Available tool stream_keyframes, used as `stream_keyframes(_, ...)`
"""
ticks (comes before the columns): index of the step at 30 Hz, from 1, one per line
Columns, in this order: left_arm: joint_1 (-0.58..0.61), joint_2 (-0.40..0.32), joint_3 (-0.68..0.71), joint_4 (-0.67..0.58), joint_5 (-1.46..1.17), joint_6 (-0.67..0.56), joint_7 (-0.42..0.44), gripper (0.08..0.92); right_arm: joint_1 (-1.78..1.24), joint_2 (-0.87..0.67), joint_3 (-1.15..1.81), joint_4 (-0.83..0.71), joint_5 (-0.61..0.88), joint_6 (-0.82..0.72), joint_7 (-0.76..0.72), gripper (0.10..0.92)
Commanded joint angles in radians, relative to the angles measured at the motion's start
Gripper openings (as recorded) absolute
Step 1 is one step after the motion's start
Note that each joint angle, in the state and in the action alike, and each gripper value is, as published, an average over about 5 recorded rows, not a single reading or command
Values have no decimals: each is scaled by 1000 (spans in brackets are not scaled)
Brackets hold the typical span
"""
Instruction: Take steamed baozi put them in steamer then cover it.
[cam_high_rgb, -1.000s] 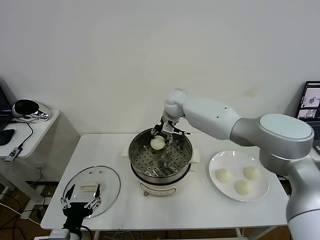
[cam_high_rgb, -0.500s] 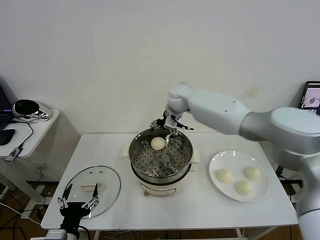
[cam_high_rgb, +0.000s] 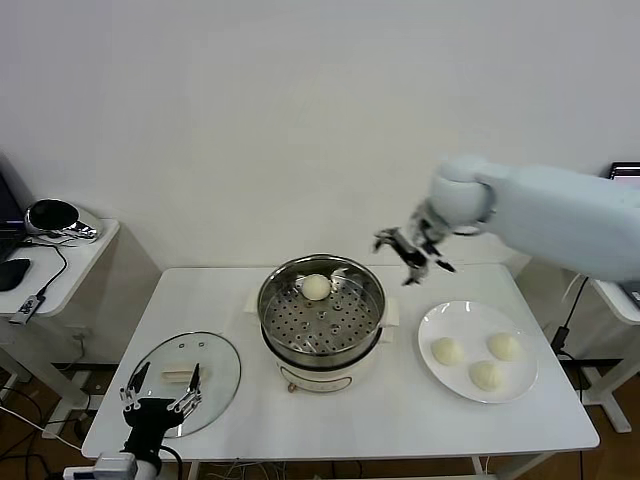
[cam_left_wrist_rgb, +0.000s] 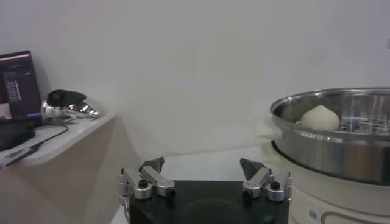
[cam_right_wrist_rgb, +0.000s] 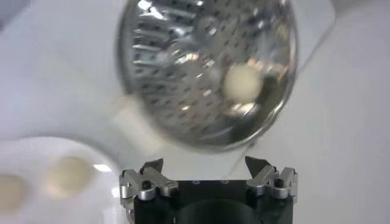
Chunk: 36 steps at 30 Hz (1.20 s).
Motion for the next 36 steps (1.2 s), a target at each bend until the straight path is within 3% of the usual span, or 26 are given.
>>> stream_keyframes(1, -1, -1, 4, 3, 1, 0, 0, 823, -16, -259, -41, 166, -4, -159, -13, 823)
stream_keyframes(16, 1, -20, -1, 6, 7, -1, -3, 823, -561, -220, 377, -33, -206, -95, -6, 823)
stream_keyframes(27, 13, -22, -19, 1, 6, -1, -5, 823, -730, -67, 529, -275, -254, 3, -20, 823)
stream_keyframes(36, 17, -23, -27, -1, 5, -1, -5, 823, -771, 36, 566, -369, -271, 38, -28, 823)
